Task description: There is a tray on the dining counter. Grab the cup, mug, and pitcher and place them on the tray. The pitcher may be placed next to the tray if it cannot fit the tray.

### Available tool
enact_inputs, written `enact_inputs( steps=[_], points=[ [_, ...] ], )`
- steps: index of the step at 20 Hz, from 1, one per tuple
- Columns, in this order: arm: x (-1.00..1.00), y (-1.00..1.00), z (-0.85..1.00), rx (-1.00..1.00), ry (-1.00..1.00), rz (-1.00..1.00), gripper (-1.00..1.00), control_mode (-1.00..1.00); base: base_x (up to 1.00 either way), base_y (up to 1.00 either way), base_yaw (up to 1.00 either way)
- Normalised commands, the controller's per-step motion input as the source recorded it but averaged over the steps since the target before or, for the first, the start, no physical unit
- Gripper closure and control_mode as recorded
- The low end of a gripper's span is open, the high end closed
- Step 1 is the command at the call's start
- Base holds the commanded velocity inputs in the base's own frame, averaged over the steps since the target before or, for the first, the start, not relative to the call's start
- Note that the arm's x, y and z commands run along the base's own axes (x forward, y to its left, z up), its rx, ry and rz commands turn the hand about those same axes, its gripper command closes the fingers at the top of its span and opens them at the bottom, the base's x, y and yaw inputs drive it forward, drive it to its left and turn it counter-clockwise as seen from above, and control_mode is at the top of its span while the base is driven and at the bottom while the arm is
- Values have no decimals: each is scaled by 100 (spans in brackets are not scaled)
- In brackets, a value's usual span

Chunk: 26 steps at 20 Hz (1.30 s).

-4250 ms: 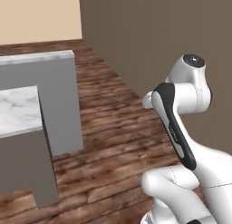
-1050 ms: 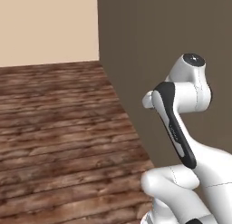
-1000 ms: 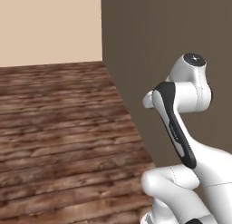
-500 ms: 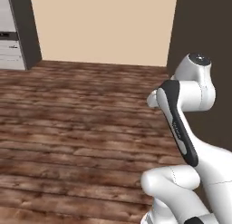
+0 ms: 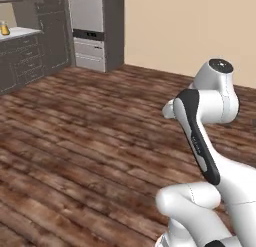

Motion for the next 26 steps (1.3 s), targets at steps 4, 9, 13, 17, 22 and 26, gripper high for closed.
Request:
enact_inputs(
  steps=[4,9,13,17,22,26],
  points=[
    [0,0,0,0,0,0,-100,100,100,13,49],
    [0,0,0,0,0,0,-100,100,100,2,41],
    [0,0,0,0,0,0,-100,100,100,0,37],
    [0,0,0,0,0,0,-100,100,100,0,35],
    [0,0,0,0,0,0,-100,100,100,0,31],
    [0,0,0,0,0,0,-100,100,95,-17,10]
  ],
)
